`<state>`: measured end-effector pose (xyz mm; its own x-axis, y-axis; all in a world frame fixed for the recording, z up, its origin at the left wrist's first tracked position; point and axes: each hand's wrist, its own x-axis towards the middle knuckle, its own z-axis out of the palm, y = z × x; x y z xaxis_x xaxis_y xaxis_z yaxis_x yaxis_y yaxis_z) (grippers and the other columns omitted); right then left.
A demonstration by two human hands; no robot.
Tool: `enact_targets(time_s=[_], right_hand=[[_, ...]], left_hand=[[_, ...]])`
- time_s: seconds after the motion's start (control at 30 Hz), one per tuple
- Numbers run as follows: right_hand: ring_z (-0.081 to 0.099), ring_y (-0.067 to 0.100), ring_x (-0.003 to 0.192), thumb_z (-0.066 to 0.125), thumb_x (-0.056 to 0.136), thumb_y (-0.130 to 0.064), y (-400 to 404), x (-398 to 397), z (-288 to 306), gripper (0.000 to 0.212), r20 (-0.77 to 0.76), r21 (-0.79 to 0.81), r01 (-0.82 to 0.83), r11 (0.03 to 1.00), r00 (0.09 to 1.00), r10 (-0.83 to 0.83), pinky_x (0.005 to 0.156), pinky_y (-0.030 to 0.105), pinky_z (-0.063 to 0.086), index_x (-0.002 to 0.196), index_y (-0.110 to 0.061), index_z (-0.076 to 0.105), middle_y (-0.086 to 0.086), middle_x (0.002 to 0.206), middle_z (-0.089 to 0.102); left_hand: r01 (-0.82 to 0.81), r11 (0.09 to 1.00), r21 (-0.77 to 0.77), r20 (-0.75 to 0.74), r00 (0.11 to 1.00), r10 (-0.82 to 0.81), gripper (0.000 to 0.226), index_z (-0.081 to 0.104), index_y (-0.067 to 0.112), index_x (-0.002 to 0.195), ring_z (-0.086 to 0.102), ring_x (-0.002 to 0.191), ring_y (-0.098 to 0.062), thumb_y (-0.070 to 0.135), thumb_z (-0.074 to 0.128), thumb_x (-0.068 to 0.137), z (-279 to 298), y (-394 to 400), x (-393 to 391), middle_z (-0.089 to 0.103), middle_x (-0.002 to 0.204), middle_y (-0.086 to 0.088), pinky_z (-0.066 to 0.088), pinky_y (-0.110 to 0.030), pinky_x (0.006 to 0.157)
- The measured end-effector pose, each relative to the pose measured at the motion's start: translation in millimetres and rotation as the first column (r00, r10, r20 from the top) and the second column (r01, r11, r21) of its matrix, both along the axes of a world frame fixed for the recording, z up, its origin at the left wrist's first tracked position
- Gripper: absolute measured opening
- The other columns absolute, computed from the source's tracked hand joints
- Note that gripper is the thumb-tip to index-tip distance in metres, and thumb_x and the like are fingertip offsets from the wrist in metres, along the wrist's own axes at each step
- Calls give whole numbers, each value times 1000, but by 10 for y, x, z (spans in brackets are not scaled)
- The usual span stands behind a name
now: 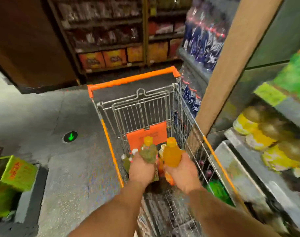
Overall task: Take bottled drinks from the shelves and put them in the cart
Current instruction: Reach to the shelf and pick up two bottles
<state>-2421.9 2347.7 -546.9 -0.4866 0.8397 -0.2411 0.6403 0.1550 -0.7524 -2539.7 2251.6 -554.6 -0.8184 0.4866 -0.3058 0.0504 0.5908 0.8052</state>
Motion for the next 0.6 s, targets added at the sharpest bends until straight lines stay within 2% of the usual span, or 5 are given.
enact_targets(time_s=[0.1,0.23,0.33,0.4,0.6], right_hand=[[59,24,69,78,69,-49,-314,283,662,45,-83,75,143,987,987,-137,58,30,37,91,-31,43,-13,68,54],[66,31,89,75,69,-45,-610,731,1399,48,-139,168,280,945,956,-259,62,32,41,102,-28,46,5,92,69],[65,33,91,76,68,-47,-780,1194,1836,51,-168,228,373,899,925,-341,68,36,49,105,-26,47,7,96,68],[64,33,90,75,68,-49,-920,1541,2071,53,-184,265,443,857,895,-406,71,37,51,105,-26,46,8,95,67],[58,26,75,75,67,-51,-1674,2757,2475,51,-248,293,630,719,776,-579,59,32,41,101,-32,43,-3,87,59]], left_hand=[[70,997,-12,-101,992,-71,22,49,26,82,66,100,-34,40,64,89,633,-191,153,70,104,-11,43,-30,74],[212,975,74,-194,962,-194,30,48,28,66,68,90,-35,34,71,84,1443,-300,514,71,91,-9,45,-31,70],[332,937,111,-273,917,-292,34,47,29,63,67,82,-31,39,74,82,1912,-390,903,67,79,-4,43,-29,66],[424,898,118,-318,873,-371,34,50,27,62,69,84,-32,40,76,80,2145,-467,1176,72,85,-8,46,-30,65],[612,775,153,-342,769,-540,34,54,32,87,63,87,-27,42,82,70,2526,-917,2071,64,89,1,48,-32,76]])
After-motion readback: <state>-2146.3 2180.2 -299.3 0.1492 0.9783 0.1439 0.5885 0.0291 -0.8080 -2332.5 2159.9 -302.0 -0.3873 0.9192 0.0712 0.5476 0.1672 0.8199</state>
